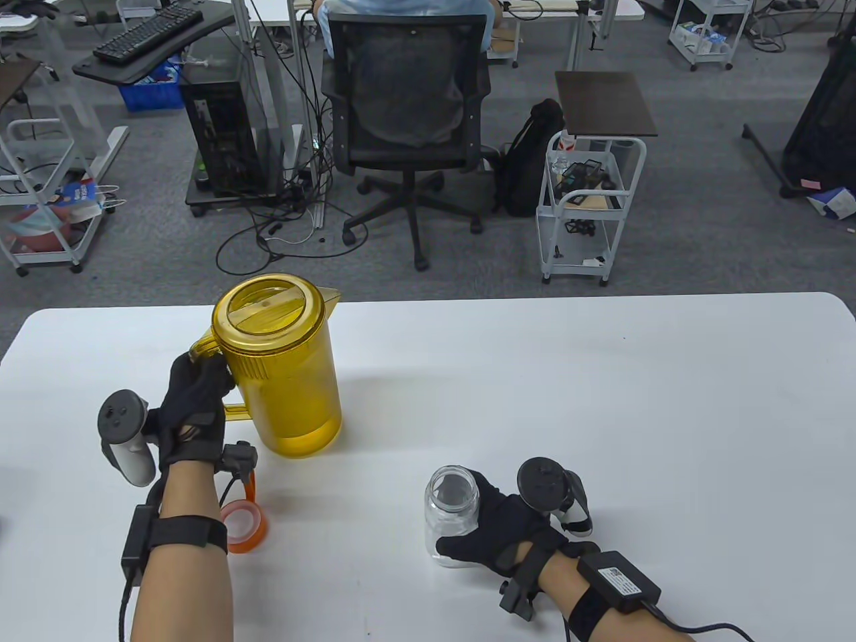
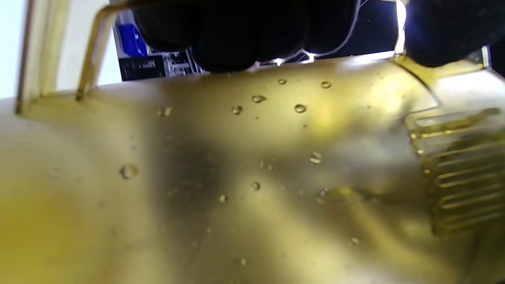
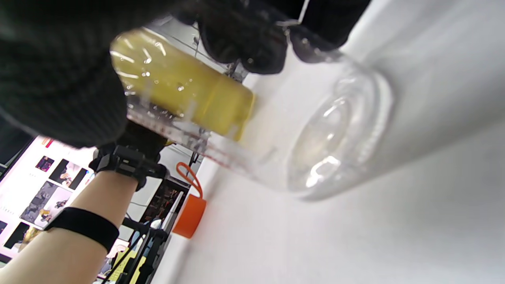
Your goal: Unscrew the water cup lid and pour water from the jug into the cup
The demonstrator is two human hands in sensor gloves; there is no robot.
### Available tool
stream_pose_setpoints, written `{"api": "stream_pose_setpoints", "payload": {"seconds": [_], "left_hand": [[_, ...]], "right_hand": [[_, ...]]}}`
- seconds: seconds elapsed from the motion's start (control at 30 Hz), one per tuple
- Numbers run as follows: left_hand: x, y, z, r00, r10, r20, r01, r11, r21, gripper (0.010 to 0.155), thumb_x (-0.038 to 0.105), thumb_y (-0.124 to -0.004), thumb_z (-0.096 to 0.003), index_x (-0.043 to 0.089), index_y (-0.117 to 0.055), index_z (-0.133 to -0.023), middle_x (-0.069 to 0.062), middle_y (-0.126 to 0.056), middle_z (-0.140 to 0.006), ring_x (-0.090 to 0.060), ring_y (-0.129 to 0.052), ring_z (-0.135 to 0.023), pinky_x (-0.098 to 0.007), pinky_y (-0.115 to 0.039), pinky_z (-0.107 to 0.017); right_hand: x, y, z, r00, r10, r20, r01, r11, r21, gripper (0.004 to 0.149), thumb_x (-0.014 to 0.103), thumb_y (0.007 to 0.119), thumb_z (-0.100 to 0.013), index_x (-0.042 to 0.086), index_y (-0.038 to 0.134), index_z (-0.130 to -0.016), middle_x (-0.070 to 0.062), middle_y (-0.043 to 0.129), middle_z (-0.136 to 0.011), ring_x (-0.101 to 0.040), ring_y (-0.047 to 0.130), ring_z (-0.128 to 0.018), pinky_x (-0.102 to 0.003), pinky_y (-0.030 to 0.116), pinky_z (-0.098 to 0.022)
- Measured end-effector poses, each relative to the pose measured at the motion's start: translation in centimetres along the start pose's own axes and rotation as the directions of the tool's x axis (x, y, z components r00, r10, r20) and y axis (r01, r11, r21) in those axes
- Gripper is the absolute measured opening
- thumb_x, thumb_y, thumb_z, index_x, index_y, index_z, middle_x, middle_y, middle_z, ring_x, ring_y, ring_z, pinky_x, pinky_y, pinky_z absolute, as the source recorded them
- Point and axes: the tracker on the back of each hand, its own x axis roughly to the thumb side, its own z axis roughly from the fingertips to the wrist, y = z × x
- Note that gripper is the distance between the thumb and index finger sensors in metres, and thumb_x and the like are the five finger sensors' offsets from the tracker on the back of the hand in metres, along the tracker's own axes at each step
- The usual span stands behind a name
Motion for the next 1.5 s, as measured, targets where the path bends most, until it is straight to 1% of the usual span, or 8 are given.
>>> {"api": "stream_pose_setpoints", "payload": {"seconds": [0.1, 0.23, 0.47, 0.6, 0.77, 0.97, 1.37, 1.5], "left_hand": [[-0.2, -0.1, -0.2, 0.999, 0.041, 0.019, -0.040, 0.999, -0.027, 0.065, 0.082, -0.076, -0.0395, 0.040, -0.075, -0.089, 0.010, -0.086, -0.075, -0.021, -0.088, -0.069, -0.048, -0.071, -0.072], [-0.5, -0.3, -0.3, 0.995, 0.094, 0.021, -0.095, 0.995, 0.018, 0.063, 0.083, -0.080, -0.0355, 0.039, -0.083, -0.081, 0.010, -0.091, -0.066, -0.020, -0.091, -0.060, -0.046, -0.074, -0.066], [-0.5, 0.0, 0.3, 0.996, 0.026, 0.082, -0.034, 0.995, 0.097, 0.065, 0.083, -0.080, -0.0325, 0.039, -0.089, -0.079, 0.013, -0.102, -0.059, -0.015, -0.104, -0.051, -0.041, -0.087, -0.059], [-0.4, -0.4, 0.7, 0.995, 0.044, 0.090, -0.054, 0.992, 0.112, 0.076, 0.089, -0.074, -0.0287, 0.036, -0.088, -0.081, 0.011, -0.100, -0.060, -0.018, -0.102, -0.051, -0.044, -0.085, -0.058], [0.0, -1.0, 0.8, 0.996, 0.035, 0.076, -0.043, 0.993, 0.108, 0.075, 0.092, -0.073, -0.0301, 0.037, -0.089, -0.078, 0.010, -0.099, -0.057, -0.018, -0.100, -0.049, -0.045, -0.084, -0.057], [0.7, -1.6, 1.1, 0.996, 0.055, 0.072, -0.068, 0.977, 0.201, 0.072, 0.096, -0.077, -0.0264, 0.038, -0.096, -0.065, 0.012, -0.100, -0.044, -0.015, -0.099, -0.037, -0.041, -0.086, -0.048], [10.6, -0.8, 3.3, 0.966, -0.043, 0.254, -0.009, 0.979, 0.202, 0.076, 0.098, -0.076, -0.0233, 0.035, -0.099, -0.058, 0.012, -0.102, -0.034, -0.016, -0.101, -0.025, -0.042, -0.089, -0.037], [12.1, -0.7, 4.5, 0.958, -0.082, 0.274, 0.032, 0.983, 0.182, 0.077, 0.099, -0.075, -0.0216, 0.034, -0.101, -0.055, 0.012, -0.103, -0.029, -0.016, -0.102, -0.020, -0.042, -0.091, -0.032]], "right_hand": [[0.0, 0.0, 0.0, 1.000, 0.000, 0.000, 0.000, 1.000, 0.000, 0.107, 0.063, 0.104, -0.031, 0.033, 0.033, -0.105, -0.001, 0.048, -0.112, -0.032, 0.066, -0.106, -0.055, 0.061, -0.080], [0.0, 0.0, 0.0, 1.000, 0.000, 0.000, 0.000, 1.000, 0.000, 0.107, 0.063, 0.104, -0.031, 0.033, 0.033, -0.105, -0.001, 0.048, -0.112, -0.032, 0.066, -0.106, -0.055, 0.061, -0.080], [0.0, 0.0, 0.0, 1.000, -0.002, 0.000, 0.002, 1.000, 0.002, 0.107, 0.062, 0.104, -0.031, 0.033, 0.033, -0.105, -0.001, 0.048, -0.112, -0.032, 0.066, -0.106, -0.056, 0.061, -0.080], [0.0, 0.0, 0.0, 1.000, -0.003, 0.001, 0.003, 1.000, 0.003, 0.107, 0.062, 0.104, -0.031, 0.033, 0.033, -0.105, -0.001, 0.048, -0.112, -0.032, 0.065, -0.106, -0.056, 0.061, -0.080], [-0.1, 0.0, 0.0, 1.000, -0.002, 0.003, 0.002, 1.000, 0.004, 0.107, 0.062, 0.104, -0.031, 0.033, 0.033, -0.105, -0.001, 0.048, -0.112, -0.033, 0.065, -0.106, -0.056, 0.061, -0.080], [-0.1, 0.0, 0.0, 1.000, -0.003, 0.004, 0.003, 1.000, 0.005, 0.107, 0.062, 0.104, -0.031, 0.033, 0.033, -0.105, -0.001, 0.048, -0.112, -0.033, 0.065, -0.106, -0.056, 0.061, -0.080], [-0.1, 0.0, 0.0, 1.000, -0.005, 0.001, 0.005, 1.000, 0.000, 0.107, 0.062, 0.104, -0.030, 0.033, 0.034, -0.105, -0.001, 0.048, -0.112, -0.033, 0.066, -0.106, -0.056, 0.062, -0.081], [-0.1, 0.0, 0.0, 1.000, -0.004, 0.001, 0.004, 1.000, -0.002, 0.107, 0.062, 0.104, -0.031, 0.033, 0.034, -0.105, -0.001, 0.048, -0.112, -0.033, 0.066, -0.106, -0.056, 0.062, -0.080]]}}
